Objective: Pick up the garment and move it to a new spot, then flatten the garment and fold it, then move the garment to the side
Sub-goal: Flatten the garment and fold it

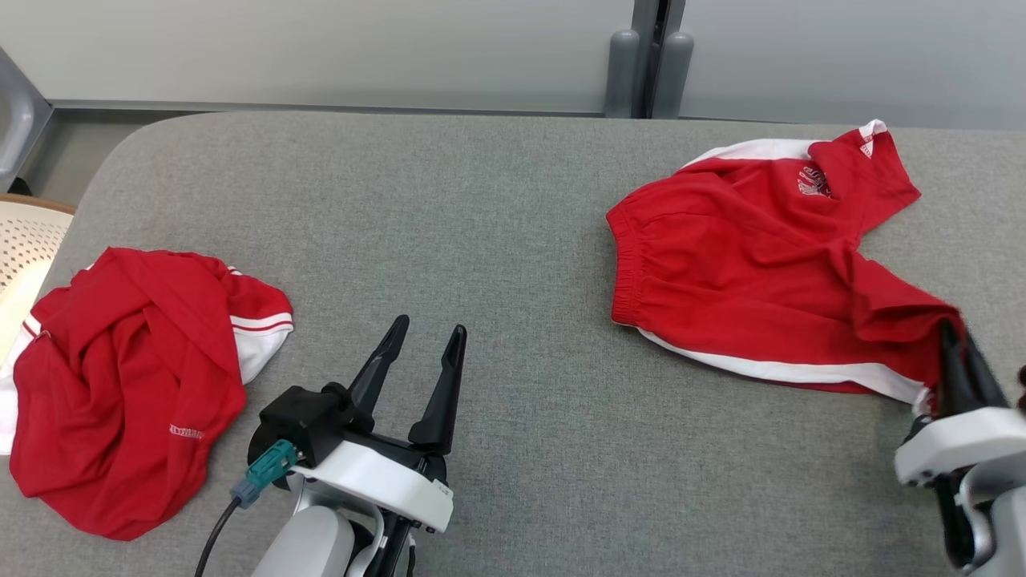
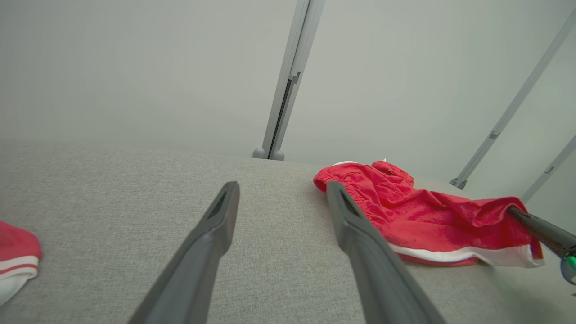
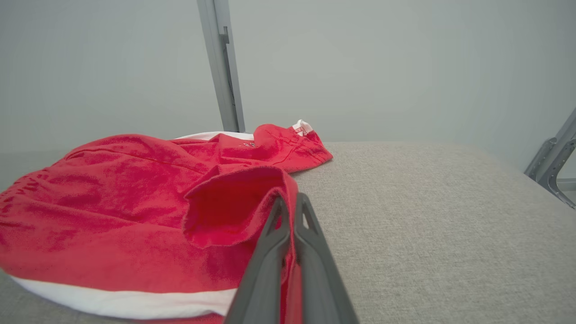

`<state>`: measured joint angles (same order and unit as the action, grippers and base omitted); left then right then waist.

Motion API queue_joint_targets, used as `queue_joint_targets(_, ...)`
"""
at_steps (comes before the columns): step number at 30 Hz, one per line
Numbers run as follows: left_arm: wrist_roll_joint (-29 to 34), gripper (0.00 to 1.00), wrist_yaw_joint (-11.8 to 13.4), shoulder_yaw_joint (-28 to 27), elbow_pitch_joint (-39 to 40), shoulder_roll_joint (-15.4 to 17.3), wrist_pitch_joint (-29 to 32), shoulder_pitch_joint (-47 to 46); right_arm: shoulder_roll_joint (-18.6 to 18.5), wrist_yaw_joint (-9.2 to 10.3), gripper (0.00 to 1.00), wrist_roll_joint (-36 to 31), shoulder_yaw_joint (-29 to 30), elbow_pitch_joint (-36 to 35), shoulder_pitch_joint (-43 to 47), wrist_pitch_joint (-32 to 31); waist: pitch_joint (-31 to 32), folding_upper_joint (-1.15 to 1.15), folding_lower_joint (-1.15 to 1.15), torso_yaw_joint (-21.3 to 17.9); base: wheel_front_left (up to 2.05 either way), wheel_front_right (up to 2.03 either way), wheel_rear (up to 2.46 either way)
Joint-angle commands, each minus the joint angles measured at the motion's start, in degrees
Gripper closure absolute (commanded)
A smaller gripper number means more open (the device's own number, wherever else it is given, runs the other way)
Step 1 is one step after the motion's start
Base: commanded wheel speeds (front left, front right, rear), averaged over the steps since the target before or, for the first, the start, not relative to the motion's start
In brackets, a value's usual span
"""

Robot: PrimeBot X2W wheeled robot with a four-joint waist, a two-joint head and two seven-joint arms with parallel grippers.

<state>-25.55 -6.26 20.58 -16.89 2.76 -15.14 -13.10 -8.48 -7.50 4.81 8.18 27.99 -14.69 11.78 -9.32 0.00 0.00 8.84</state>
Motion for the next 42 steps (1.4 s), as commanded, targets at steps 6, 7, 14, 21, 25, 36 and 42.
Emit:
queue_joint_targets(6,0.7,0.00,-0.4,0.7,-0.1,0.2,0.0,-1.6,-5.0,0.01,1.00,11.0,3.0,4.8,-6.3,-8.8,-2.4,0.00,0.00,0.6,0.00,0.00,0.00)
queue_joint_targets(7,0.8,0.00,-0.5,0.7,-0.2,0.2,0.0,-1.8,-5.3,0.00,0.86,12.6,3.5,5.8,-7.5,-10.2,-2.8,0.00,0.00,0.7,0.00,0.00,0.00)
queue_joint_targets(14,1.1,0.00,-0.8,0.8,-0.4,0.2,0.0,-3.2,-9.9,-0.01,0.00,12.0,10.0,15.6,-14.2,-13.3,-5.3,0.00,0.00,1.8,0.00,0.00,0.00)
queue_joint_targets(21,1.4,0.00,-0.8,0.4,-0.6,0.2,0.0,-3.4,-10.4,0.00,0.00,6.7,15.0,22.0,-18.8,-9.2,-5.7,0.00,0.00,1.4,0.00,0.00,0.00)
queue_joint_targets(25,1.5,0.00,-0.9,0.1,-0.7,0.2,0.0,-3.2,-9.3,0.00,0.00,4.5,13.5,22.3,-19.3,-5.0,-4.7,0.00,0.00,0.1,0.00,0.00,0.00)
queue_joint_targets(36,0.9,0.00,-1.0,-0.5,0.9,0.2,0.0,-0.6,-3.3,0.00,0.00,9.9,-1.0,6.8,-8.7,3.3,0.7,0.00,0.00,-4.9,0.00,0.00,0.00)
queue_joint_targets(42,-0.2,0.00,-1.1,-0.3,1.6,0.2,0.0,0.7,0.5,0.00,0.00,11.9,-4.6,-4.3,1.1,3.4,2.5,0.00,0.00,-7.1,0.00,0.00,0.00)
